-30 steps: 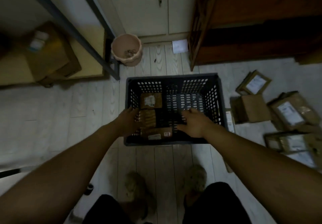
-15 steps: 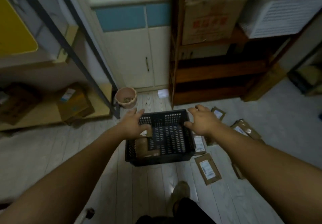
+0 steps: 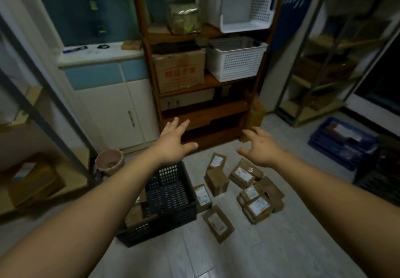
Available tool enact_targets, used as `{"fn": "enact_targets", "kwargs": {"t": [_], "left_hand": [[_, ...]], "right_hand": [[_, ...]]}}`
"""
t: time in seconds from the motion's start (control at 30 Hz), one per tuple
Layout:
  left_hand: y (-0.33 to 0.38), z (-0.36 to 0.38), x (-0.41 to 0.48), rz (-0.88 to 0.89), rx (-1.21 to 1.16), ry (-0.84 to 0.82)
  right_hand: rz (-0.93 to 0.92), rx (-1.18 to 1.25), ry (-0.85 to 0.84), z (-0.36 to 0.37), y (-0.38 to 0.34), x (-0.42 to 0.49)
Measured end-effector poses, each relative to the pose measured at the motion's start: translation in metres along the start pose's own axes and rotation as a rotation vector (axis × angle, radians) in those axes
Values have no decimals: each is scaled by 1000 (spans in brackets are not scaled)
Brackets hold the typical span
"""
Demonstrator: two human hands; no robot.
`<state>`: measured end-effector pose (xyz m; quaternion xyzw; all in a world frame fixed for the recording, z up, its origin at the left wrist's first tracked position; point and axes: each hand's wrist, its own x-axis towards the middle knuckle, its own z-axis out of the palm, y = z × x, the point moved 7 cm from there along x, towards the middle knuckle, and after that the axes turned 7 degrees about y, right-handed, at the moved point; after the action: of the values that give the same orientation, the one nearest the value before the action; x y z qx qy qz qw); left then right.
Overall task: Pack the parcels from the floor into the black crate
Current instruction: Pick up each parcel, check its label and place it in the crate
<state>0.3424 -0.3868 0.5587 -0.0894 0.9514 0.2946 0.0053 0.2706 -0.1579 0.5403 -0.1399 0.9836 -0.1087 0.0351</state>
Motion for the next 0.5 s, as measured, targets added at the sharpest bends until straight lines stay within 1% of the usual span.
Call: {"fn": "enact_targets", "kwargs": {"t": [0.13, 0.3, 0.4, 0.5], "left_hand": [[84, 56, 6, 42, -45, -29], [187, 146, 18, 71, -61, -153], [222, 184, 26, 69, -78, -202], [240, 208, 36, 54, -70, -226]], "right_hand": [[65, 6, 4, -26, 87, -22], [77, 22, -60, -46, 193, -49], [85, 10, -104, -47, 241, -54], [82, 20, -149, -43, 276, -50]]}}
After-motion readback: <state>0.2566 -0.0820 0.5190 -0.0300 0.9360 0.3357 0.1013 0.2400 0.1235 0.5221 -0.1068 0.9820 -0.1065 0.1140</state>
